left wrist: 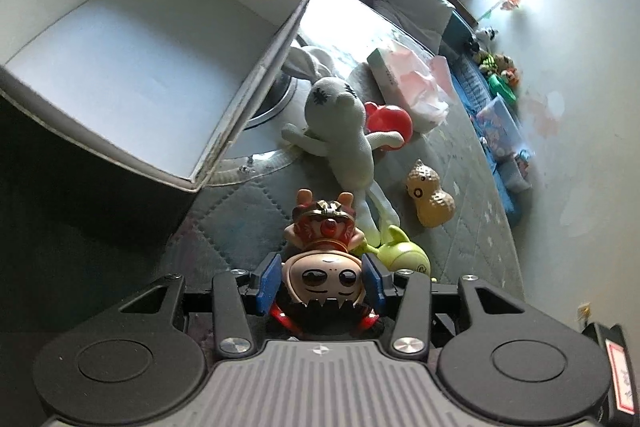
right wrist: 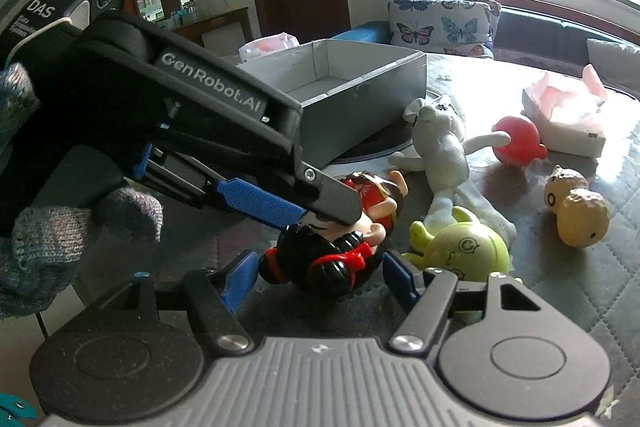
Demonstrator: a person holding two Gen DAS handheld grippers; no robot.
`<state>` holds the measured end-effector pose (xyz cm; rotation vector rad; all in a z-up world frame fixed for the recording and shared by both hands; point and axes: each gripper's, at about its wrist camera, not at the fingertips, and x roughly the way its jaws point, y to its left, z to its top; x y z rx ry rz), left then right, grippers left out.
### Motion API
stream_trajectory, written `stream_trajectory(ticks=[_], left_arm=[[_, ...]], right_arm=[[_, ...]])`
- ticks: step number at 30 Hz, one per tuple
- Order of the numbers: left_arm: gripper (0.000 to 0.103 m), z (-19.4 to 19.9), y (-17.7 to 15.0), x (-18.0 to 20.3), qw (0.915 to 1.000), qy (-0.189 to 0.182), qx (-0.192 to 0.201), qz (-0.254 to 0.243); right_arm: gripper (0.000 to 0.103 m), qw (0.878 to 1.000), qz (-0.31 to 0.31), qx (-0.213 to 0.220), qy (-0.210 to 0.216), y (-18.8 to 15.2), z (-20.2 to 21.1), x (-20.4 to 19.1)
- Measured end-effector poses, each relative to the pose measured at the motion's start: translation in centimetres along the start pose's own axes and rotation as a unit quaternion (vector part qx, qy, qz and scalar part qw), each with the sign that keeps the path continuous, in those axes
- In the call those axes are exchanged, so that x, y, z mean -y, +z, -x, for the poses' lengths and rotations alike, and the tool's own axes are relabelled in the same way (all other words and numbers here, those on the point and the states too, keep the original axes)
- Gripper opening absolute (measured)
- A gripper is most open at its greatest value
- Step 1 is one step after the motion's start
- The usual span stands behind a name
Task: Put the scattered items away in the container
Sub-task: 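Lift the doll figure with the left gripper and carry it over the box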
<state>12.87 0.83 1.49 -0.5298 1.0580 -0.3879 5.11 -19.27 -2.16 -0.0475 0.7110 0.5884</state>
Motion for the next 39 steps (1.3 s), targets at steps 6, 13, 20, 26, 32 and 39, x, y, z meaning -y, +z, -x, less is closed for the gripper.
stream_trajectory(ticks=[6, 13, 20, 26, 32, 39], left_arm=[[0.048, 0.2, -0.3, -0.3, 1.0, -0.004, 0.005, 0.006], [0.049, 0.1, -0.2, -0.8, 0.9997, -0.011, 0.004, 0.019], [0.049, 0.5, -0.7, 0.9, 0.999, 0.008, 0.005, -0.043], [0.052, 0.0, -0.3, 0.5, 0.9994, 0.004, -0.003, -0.035], [0.053, 0.3, -0.5, 0.4, 0.9996, 0.004, -0.002, -0.029], [0.053, 0.7, -1.0, 1.1, 0.999, 0.011, 0.003, -0.044]], right_arm=[[0.066, 0.999, -0.031, -0.006, 0.014, 0.2, -0.1, 0.8], [0.066, 0.999, -0.035, -0.006, 0.015, 0.2, -0.2, 0.8], [0.066, 0.999, -0.03, -0.007, 0.012, 0.2, -0.1, 0.6], [0.066, 0.999, -0.035, -0.007, 0.013, 0.3, -0.2, 0.8], [0.062, 0.999, -0.033, -0.005, 0.01, 0.5, -0.3, 0.6], [0.059, 0.999, -0.034, -0.008, 0.005, 0.4, 0.3, 0.4]])
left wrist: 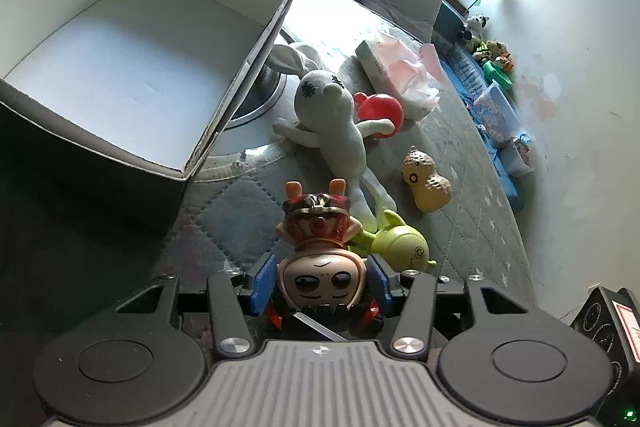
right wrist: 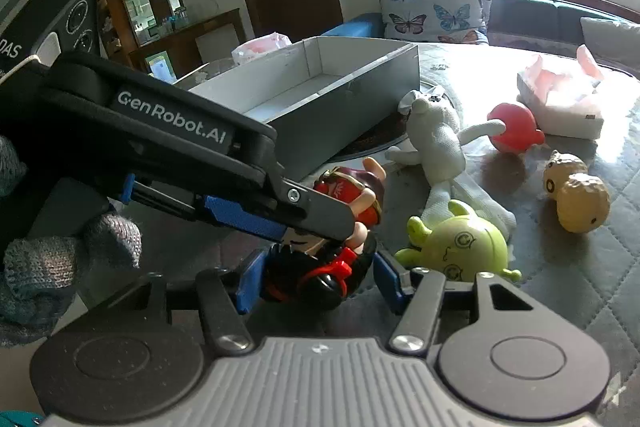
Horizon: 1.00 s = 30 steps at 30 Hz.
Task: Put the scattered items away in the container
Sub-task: 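Lift the doll figure with the left gripper and carry it over the box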
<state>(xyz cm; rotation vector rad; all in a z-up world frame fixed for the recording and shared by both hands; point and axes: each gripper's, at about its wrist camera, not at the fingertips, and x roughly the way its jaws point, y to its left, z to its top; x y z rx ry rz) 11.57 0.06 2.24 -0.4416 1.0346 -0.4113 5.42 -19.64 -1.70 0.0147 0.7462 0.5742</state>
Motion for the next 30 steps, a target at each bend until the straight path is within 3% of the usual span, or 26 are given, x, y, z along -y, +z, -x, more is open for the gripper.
stream_trajectory(ticks=[5, 9, 16, 22, 30], left_arm=[[0.053, 1.9, 0.4, 0.9, 0.9996, -0.004, 0.028, -0.009], [0.053, 4.5, 1.8, 1.5, 0.9971, -0.003, 0.072, -0.024], [0.053, 7.2, 7.0, -0.3, 0.9916, 0.023, 0.124, -0.028], [0.053, 6.8, 12.4, -4.7, 0.9922, 0.045, 0.115, -0.014], [0.052, 4.4, 16.7, -11.7, 0.9953, 0.06, 0.071, 0.03]], right_arm=[[0.059, 1.0, 0.006, 0.018, -0.002, 0.8, 1.1, -0.6], [0.059, 0.999, 0.022, 0.047, 0.0, 2.8, 2.1, -1.4], [0.059, 0.995, 0.053, 0.081, 0.022, 8.4, -0.1, -3.1], [0.059, 0.996, 0.028, 0.072, 0.042, 13.4, -5.5, -4.2], [0.059, 0.998, -0.008, -0.003, 0.065, 17.0, -14.4, -4.5]])
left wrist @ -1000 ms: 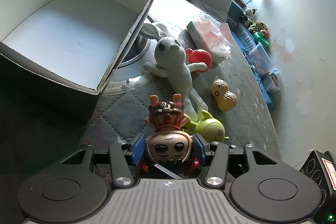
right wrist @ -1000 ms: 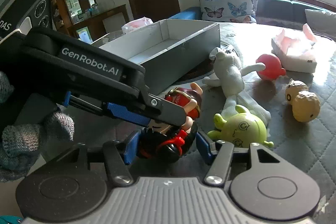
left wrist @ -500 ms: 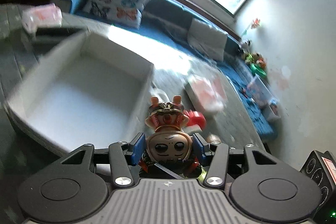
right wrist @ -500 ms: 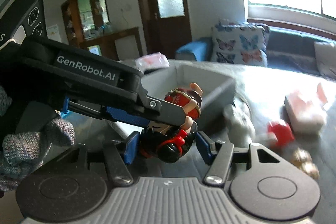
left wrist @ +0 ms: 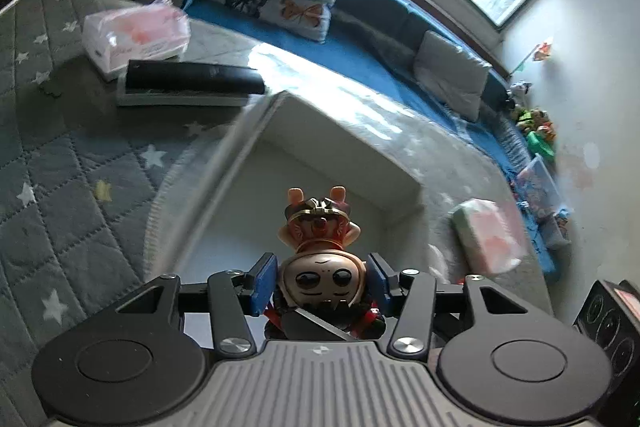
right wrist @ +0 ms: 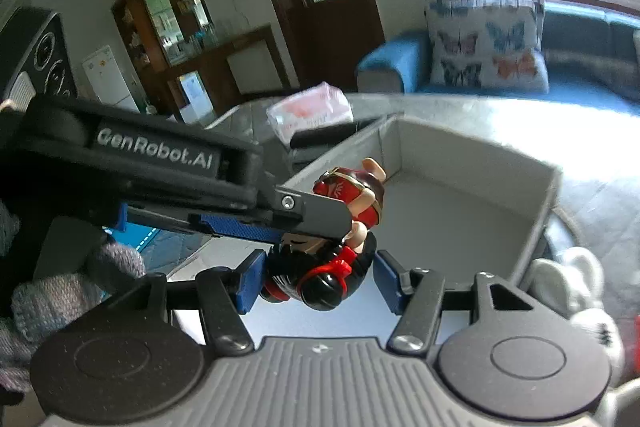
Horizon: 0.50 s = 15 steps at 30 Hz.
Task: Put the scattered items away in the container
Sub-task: 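Lift the doll figure with the left gripper and carry it over the box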
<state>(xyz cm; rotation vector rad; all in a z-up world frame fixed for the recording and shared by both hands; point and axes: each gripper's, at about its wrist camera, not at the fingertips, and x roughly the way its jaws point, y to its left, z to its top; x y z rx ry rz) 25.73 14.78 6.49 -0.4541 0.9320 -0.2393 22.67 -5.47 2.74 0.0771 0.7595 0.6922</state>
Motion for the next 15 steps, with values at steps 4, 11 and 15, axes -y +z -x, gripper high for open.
stream_trajectory(ticks=[4, 11, 15], left_arm=[[0.051, -1.0, 0.6, -0.9, 0.9998, 0.017, -0.009, -0.008], [0.046, -2.6, 0.8, -0.4, 0.9977, 0.047, -0.021, -0.043], [0.046, -2.7, 0.6, -0.8, 0.9978, 0.05, -0.023, -0.038]], right_arm=[[0.059, 0.999, -0.021, -0.029, 0.009, 0.4, -2.8, 0.7], [0.058, 0.997, -0.039, -0.073, 0.009, 0.7, -5.3, 1.2], [0.058, 0.996, -0.035, -0.083, 0.014, 0.6, -5.4, 1.0]])
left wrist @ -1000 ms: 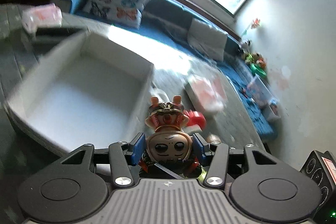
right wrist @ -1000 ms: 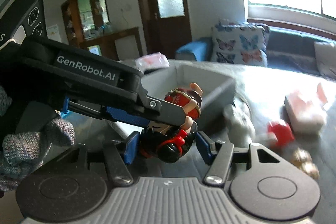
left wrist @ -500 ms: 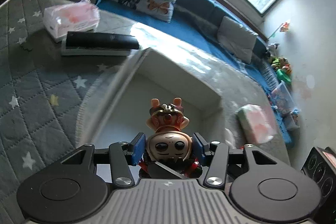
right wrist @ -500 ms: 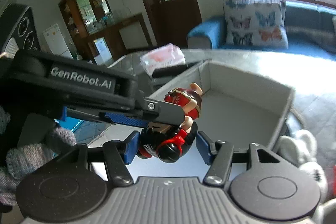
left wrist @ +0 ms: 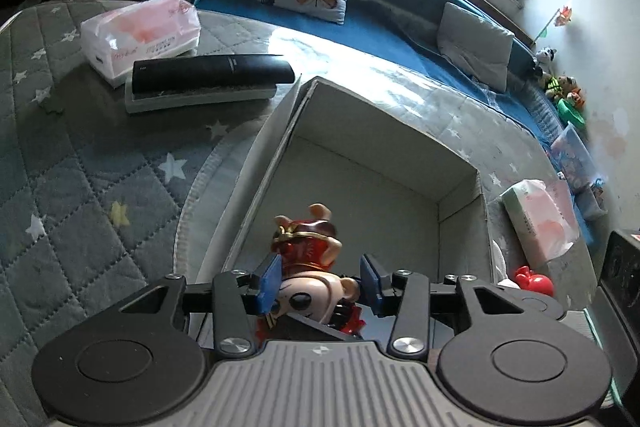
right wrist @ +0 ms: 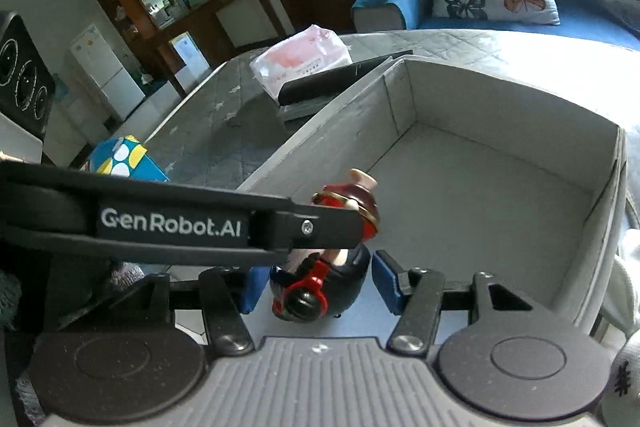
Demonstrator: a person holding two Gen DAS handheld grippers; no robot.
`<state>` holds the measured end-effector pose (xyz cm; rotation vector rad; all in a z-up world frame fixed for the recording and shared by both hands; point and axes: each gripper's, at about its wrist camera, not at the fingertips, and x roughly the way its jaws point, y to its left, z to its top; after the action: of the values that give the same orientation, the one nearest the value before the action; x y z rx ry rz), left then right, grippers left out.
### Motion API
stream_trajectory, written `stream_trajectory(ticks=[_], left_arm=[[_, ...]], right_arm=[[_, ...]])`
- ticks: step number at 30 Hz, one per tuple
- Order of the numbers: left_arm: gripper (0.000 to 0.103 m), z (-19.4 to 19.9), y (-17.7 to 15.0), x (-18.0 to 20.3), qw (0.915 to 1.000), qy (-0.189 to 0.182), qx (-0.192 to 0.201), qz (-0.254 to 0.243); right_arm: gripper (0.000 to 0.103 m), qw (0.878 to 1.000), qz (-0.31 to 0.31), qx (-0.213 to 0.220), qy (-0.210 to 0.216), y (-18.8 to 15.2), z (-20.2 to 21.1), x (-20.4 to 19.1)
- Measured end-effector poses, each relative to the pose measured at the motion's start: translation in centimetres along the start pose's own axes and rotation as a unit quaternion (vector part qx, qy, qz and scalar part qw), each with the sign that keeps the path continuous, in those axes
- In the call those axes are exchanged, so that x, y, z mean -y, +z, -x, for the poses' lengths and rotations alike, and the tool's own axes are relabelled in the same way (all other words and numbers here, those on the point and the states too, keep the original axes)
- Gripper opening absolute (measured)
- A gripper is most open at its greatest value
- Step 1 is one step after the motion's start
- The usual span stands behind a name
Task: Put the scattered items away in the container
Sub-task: 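Lift the doll figure with the left gripper and carry it over the box, then open the left gripper to drop the doll into the box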
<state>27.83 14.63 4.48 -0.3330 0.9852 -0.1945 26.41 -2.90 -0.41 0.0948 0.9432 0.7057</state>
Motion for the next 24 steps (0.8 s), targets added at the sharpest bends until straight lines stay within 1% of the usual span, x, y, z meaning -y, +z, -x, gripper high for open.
stream_trajectory(ticks=[4, 10, 15, 16, 17, 18, 22, 24], left_arm=[[0.046, 0.4, -0.3, -0.2, 1.0, 0.005, 0.005, 0.004], [0.046, 1.4, -0.9, -0.5, 0.9996, 0.006, 0.016, 0.021], [0.046, 2.8, -1.7, -0.1, 0.9991, 0.001, 0.031, 0.027], [0.046, 3.1, -1.9, 0.0, 0.999, 0.0, 0.036, 0.028], [0.046, 3.5, -2.1, 0.2, 0.9987, -0.001, 0.04, 0.03], [0.046, 3.8, -2.3, 0.3, 0.9985, -0.002, 0.044, 0.032], [0.046, 5.3, -3.3, 1.3, 0.9977, -0.008, 0.06, 0.031], [0.046, 6.0, -3.9, 2.0, 0.9971, -0.013, 0.069, 0.029]], right_arm=[[0.058, 1.0, 0.01, 0.002, -0.007, -0.2, 0.2, -0.4], [0.059, 0.999, 0.035, 0.017, -0.023, -0.4, 1.2, -1.2], [0.061, 0.997, 0.06, 0.036, -0.027, -1.0, 2.5, -2.0], [0.062, 0.997, 0.066, 0.042, -0.028, -1.1, 2.9, -2.2], [0.066, 0.996, 0.072, 0.048, -0.028, -1.3, 3.4, -2.4], [0.068, 0.995, 0.075, 0.054, -0.028, -1.4, 3.9, -2.6], [0.07, 0.992, 0.09, 0.078, -0.033, -2.4, 5.8, -3.0], [0.073, 0.99, 0.099, 0.09, -0.037, -3.2, 7.0, -3.2]])
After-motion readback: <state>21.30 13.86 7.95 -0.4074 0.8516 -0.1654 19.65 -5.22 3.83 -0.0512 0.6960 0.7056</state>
